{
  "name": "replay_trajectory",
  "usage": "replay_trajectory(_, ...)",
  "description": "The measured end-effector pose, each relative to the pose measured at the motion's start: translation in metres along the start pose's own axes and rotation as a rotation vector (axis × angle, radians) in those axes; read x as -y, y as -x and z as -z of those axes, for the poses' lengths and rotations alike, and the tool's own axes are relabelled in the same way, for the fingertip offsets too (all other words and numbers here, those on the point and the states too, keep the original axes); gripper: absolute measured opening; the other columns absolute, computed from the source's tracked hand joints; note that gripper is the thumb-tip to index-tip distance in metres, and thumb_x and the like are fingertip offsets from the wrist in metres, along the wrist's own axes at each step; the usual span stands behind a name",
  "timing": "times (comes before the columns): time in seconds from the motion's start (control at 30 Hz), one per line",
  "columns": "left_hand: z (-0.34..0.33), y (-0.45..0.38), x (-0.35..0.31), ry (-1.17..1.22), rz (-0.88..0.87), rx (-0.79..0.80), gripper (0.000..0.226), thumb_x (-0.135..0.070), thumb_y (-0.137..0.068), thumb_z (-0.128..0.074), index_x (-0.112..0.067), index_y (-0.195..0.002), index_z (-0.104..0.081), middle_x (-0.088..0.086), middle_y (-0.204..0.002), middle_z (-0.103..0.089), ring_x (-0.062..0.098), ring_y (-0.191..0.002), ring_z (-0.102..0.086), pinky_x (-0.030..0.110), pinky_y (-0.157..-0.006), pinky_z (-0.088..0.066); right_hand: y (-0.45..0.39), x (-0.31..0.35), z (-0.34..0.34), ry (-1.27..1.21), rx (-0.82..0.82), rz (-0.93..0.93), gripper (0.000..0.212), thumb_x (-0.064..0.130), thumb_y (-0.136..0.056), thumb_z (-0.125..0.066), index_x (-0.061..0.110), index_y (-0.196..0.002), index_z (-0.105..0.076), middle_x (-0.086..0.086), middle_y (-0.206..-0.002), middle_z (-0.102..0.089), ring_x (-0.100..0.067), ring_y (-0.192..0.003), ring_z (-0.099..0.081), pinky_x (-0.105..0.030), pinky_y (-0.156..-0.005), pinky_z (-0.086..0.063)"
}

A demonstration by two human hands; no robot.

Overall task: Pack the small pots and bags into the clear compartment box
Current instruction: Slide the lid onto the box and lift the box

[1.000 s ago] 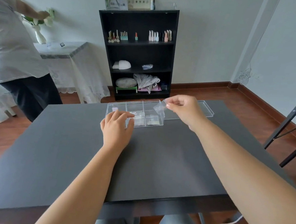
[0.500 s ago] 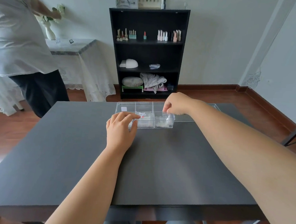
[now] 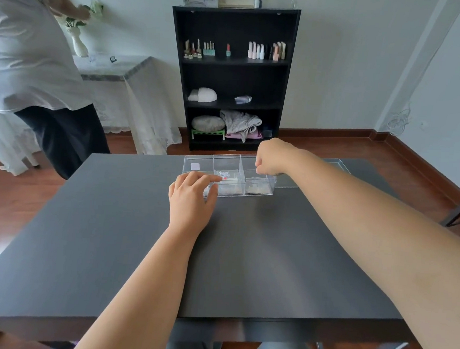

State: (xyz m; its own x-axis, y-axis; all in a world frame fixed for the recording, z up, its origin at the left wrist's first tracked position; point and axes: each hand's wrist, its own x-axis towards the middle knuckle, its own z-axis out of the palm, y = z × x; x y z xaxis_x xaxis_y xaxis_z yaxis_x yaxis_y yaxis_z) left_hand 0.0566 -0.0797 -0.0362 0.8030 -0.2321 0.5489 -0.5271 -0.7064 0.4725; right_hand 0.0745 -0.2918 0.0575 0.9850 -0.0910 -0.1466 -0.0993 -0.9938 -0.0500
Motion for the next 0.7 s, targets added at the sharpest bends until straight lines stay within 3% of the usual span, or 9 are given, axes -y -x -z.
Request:
replay_trajectory(0.07, 0.000, 0.000, 0.001, 0.002, -0.001, -0.005, 0.017, -0.026, -0.093, -0.060, -0.029, -0.106, -0.071, -0.004, -0.114, -0.066, 0.023, -0.113, -0.051, 0.035, -0.095, -0.030, 0.002, -0.006, 0.002, -0.104, -0.091, 0.018, 0.026, 0.009, -0.083, -0.053, 0.002, -0.097, -0.074, -0.017, -0.102, -0.073, -0.036, -0.096, -0.068, -0.043, -0.079, -0.059)
replay_trajectory(0.1, 0.000, 0.000, 0.001, 0.005, 0.002, -0.005, 0.017, -0.025, -0.093, -0.061, -0.029, -0.106, -0.071, -0.005, -0.114, -0.066, 0.023, -0.113, -0.050, 0.033, -0.094, -0.028, 0.004, -0.010, 0.003, -0.170, -0.170, 0.021, 0.027, 0.008, -0.082, -0.050, 0.000, -0.094, -0.073, -0.020, -0.100, -0.072, -0.037, -0.094, -0.067, -0.048, -0.077, -0.059)
replay_trajectory(0.23, -0.001, 0.001, 0.002, 0.016, -0.004, -0.005, 0.017, -0.025, -0.092, -0.061, -0.029, -0.105, -0.071, -0.006, -0.112, -0.066, 0.022, -0.113, -0.050, 0.030, -0.092, -0.025, 0.015, -0.044, -0.014, -0.348, -0.421, -0.116, 0.026, 0.008, -0.082, -0.042, 0.004, -0.076, -0.067, -0.016, -0.083, -0.071, -0.036, -0.077, -0.065, -0.040, -0.064, -0.054)
replay_trajectory(0.3, -0.001, 0.000, 0.002, 0.019, -0.005, -0.008, 0.017, -0.025, -0.092, -0.062, -0.029, -0.105, -0.071, -0.006, -0.112, -0.066, 0.022, -0.113, -0.050, 0.030, -0.093, -0.026, 0.022, -0.067, -0.032, -0.364, -0.436, -0.211, 0.027, 0.008, -0.084, -0.042, 0.011, -0.081, -0.068, -0.011, -0.091, -0.070, -0.034, -0.083, -0.062, -0.036, -0.066, -0.051)
replay_trajectory(0.4, -0.002, 0.001, 0.001, 0.042, -0.013, -0.028, 0.016, -0.022, -0.090, -0.064, -0.027, -0.103, -0.072, -0.005, -0.109, -0.066, 0.024, -0.115, -0.053, 0.035, -0.097, -0.030, 0.036, -0.102, -0.059, -0.361, -0.421, -0.324, 0.027, 0.015, -0.090, -0.046, 0.023, -0.095, -0.071, -0.005, -0.109, -0.061, -0.029, -0.104, -0.054, -0.041, -0.083, -0.052)
replay_trajectory(0.5, -0.005, 0.000, -0.006, 0.051, -0.066, -0.035, 0.017, -0.018, -0.088, -0.065, -0.025, -0.102, -0.072, -0.004, -0.107, -0.067, 0.025, -0.124, -0.051, 0.039, -0.108, -0.025, 0.047, -0.126, -0.077, -0.355, -0.369, -0.305, 0.024, 0.023, -0.091, -0.052, 0.030, -0.096, -0.075, 0.002, -0.113, -0.060, -0.027, -0.120, -0.047, -0.039, -0.093, -0.044)
replay_trajectory(0.7, -0.020, 0.001, -0.039, 0.059, -0.257, 0.055, 0.015, -0.017, -0.088, -0.064, -0.021, -0.101, -0.072, -0.003, -0.110, -0.068, 0.028, -0.131, -0.047, 0.048, -0.113, -0.018, 0.065, -0.132, -0.100, -0.333, -0.499, -0.218, 0.013, 0.027, -0.088, -0.064, 0.030, -0.094, -0.075, 0.004, -0.106, -0.066, -0.018, -0.097, -0.057, -0.027, -0.076, -0.037)
